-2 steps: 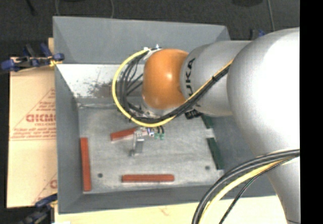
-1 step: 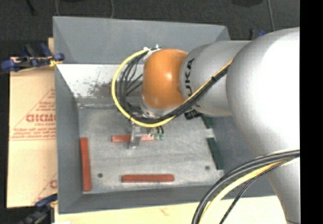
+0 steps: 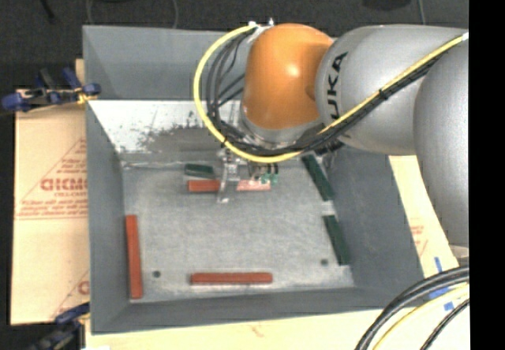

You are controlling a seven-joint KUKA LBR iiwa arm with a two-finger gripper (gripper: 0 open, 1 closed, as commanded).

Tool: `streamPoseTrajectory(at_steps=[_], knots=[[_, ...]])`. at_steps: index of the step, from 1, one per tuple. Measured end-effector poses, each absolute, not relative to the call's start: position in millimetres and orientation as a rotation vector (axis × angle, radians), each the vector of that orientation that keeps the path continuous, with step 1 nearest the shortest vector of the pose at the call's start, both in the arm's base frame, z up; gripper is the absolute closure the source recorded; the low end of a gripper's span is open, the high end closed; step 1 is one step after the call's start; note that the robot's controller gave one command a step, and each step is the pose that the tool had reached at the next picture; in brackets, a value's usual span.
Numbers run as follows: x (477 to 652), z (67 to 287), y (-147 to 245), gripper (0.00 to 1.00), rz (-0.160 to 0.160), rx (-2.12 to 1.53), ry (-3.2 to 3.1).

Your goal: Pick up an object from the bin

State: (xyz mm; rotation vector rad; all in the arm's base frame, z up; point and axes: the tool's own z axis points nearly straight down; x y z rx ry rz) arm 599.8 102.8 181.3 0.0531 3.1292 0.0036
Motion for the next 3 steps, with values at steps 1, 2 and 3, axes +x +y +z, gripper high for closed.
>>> streamPoseTrajectory(at_steps=[1,2,3], knots=[[601.3,272.7,91.9,1.00,0.003,0.086,3.128],[621.7,264.1,89.9,1.00,0.002,0.080,3.134],[597.3,259.5,98.1,1.00,0.000,-0.153,3.135]])
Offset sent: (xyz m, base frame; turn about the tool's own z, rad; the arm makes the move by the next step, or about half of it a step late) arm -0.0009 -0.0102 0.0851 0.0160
